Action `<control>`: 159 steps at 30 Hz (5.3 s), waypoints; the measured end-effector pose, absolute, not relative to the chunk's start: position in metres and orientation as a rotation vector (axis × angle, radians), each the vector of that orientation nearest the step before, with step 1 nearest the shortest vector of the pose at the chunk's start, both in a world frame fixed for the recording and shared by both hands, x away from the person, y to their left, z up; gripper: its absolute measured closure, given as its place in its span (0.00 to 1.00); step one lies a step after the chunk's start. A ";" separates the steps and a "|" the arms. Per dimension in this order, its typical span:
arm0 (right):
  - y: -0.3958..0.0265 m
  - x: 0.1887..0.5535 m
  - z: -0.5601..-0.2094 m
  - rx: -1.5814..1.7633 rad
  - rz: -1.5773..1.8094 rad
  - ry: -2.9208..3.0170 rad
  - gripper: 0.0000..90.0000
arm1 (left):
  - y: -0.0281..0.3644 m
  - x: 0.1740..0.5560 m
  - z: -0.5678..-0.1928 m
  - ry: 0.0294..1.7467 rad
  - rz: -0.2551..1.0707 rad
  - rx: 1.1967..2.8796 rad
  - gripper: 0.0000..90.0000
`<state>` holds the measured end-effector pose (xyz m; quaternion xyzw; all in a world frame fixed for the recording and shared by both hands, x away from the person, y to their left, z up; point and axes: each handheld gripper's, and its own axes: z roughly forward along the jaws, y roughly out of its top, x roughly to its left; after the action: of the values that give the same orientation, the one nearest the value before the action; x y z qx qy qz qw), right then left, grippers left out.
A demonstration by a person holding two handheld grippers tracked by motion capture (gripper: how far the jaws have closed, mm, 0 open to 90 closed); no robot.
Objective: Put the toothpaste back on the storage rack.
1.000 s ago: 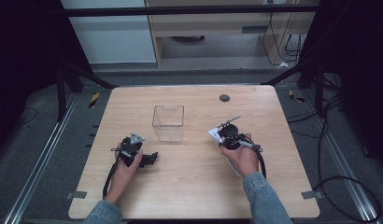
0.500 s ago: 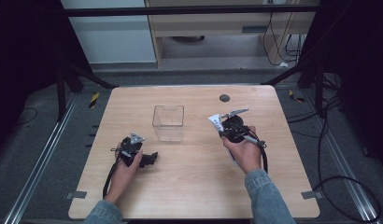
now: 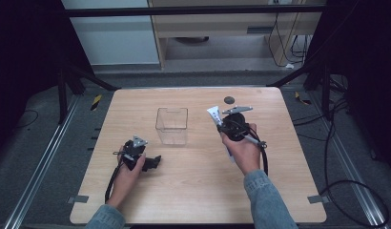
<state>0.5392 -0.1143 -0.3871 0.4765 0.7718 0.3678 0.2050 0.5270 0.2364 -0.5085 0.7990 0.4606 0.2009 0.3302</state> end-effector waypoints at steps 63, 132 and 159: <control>-0.015 0.601 -0.305 1.147 1.221 1.997 0.87 | 0.236 0.527 -0.508 1.201 0.525 2.091 0.00; 0.050 0.622 -0.332 1.084 1.259 2.040 0.87 | 0.236 0.527 -0.508 1.200 0.525 2.092 0.00; 0.059 0.623 -0.365 1.109 1.237 2.086 0.87 | 0.236 0.527 -0.508 1.200 0.525 2.090 0.00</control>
<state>0.6226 0.0591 -0.3654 0.4040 0.7604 0.4508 0.2351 0.5272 0.2364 -0.5085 0.7996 0.4589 0.2009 0.3311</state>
